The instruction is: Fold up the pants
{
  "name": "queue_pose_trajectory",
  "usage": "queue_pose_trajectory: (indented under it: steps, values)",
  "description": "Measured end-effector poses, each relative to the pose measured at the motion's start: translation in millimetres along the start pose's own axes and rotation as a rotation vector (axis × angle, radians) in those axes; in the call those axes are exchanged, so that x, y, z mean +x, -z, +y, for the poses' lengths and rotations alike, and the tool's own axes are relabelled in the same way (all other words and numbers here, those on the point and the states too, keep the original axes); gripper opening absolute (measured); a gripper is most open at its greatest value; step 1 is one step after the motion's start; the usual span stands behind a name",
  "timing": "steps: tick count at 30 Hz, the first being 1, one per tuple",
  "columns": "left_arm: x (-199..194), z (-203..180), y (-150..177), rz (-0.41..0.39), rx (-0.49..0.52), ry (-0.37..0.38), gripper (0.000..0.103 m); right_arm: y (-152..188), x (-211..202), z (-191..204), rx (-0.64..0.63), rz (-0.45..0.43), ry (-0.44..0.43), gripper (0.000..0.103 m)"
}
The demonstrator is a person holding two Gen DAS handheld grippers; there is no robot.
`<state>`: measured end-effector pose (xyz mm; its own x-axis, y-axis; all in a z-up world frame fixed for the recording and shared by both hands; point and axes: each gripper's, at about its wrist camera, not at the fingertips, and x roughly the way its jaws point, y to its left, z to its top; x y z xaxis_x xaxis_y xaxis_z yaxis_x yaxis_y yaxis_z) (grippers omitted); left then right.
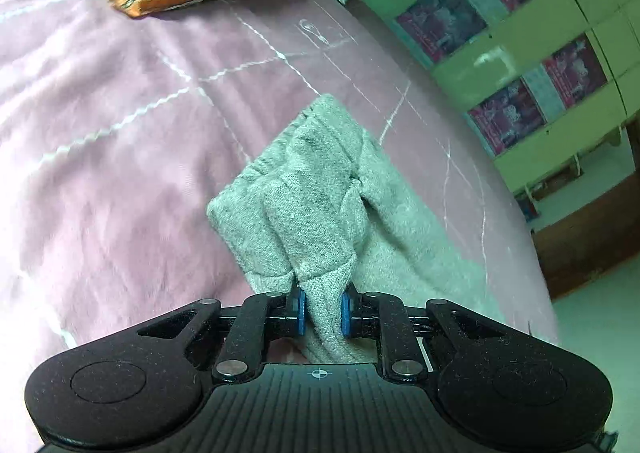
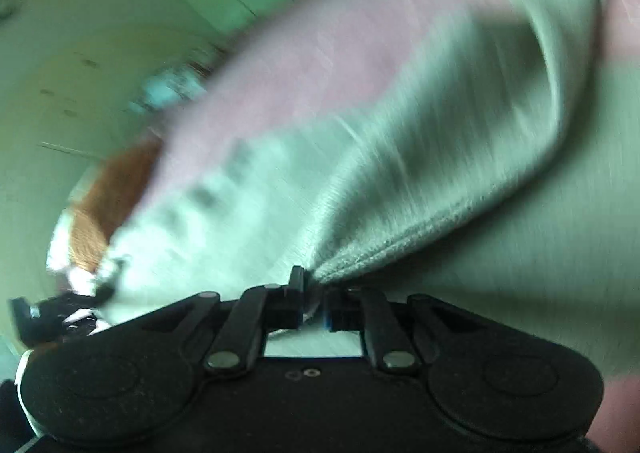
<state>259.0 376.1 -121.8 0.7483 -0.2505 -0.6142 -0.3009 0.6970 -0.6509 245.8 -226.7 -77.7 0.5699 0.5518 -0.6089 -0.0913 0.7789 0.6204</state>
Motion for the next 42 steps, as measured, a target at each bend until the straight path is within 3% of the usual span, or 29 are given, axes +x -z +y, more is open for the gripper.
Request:
queue_pose_trajectory:
  steps: [2, 6, 9, 11, 15, 17, 20, 22, 26, 34, 36, 38, 40, 42]
  values:
    - [-1.8, -3.5, -1.2, -0.01, 0.007, -0.008, 0.019, -1.5, -1.8, -1.1, 0.032, -0.016, -0.005, 0.0]
    - [-14.3, -19.4, -7.6, -0.05, 0.087, 0.004, 0.019, -8.2, -11.0, 12.6, -0.022, -0.031, -0.006, 0.001]
    - [-12.1, -21.0, -6.0, -0.037, 0.15, -0.043, 0.019, -3.4, -20.3, 12.6, -0.023, -0.043, -0.019, 0.001]
    - [-5.4, -20.2, -3.7, -0.026, 0.151, -0.061, 0.019, 1.4, -7.8, 4.6, -0.026, -0.002, 0.019, 0.001]
    - [-10.4, -26.2, -0.9, -0.049, 0.138, -0.086, 0.019, 7.4, -4.6, -2.6, 0.034, -0.017, -0.006, 0.0]
    - [-15.9, -29.9, 0.5, -0.064, 0.129, -0.097, 0.021, 7.6, -10.3, 0.7, 0.014, -0.014, -0.006, 0.007]
    - [-34.7, -44.2, 12.9, -0.115, 0.145, -0.132, 0.033, 8.3, -32.3, 3.9, -0.022, -0.045, 0.003, 0.014]
    - [-47.0, -61.8, 25.1, -0.156, 0.194, -0.177, 0.054, 10.1, -53.3, 0.0, -0.043, -0.075, 0.007, 0.014]
    - [-60.5, -96.2, 56.4, -0.204, 0.287, -0.201, 0.055, 6.6, -84.9, -14.4, -0.051, -0.169, 0.051, 0.014]
    - [-20.9, -164.4, 118.9, -0.152, 0.499, -0.22, 0.059, -17.1, -120.7, -40.4, -0.036, -0.281, 0.139, 0.015]
    - [-9.4, -174.7, 130.5, -0.115, 0.544, -0.252, 0.064, -25.6, -117.5, -39.9, -0.068, -0.29, 0.182, 0.018]
    - [2.4, -175.4, 139.3, -0.065, 0.571, -0.284, 0.072, -38.7, -111.5, -39.2, -0.103, -0.307, 0.219, 0.028]
    - [4.5, -177.6, 145.1, -0.051, 0.605, -0.29, 0.079, -52.5, -100.9, -36.5, -0.13, -0.312, 0.257, 0.038]
    - [1.5, -179.1, 147.0, -0.04, 0.614, -0.282, 0.082, -66.6, -89.5, -36.3, -0.147, -0.309, 0.278, 0.04]
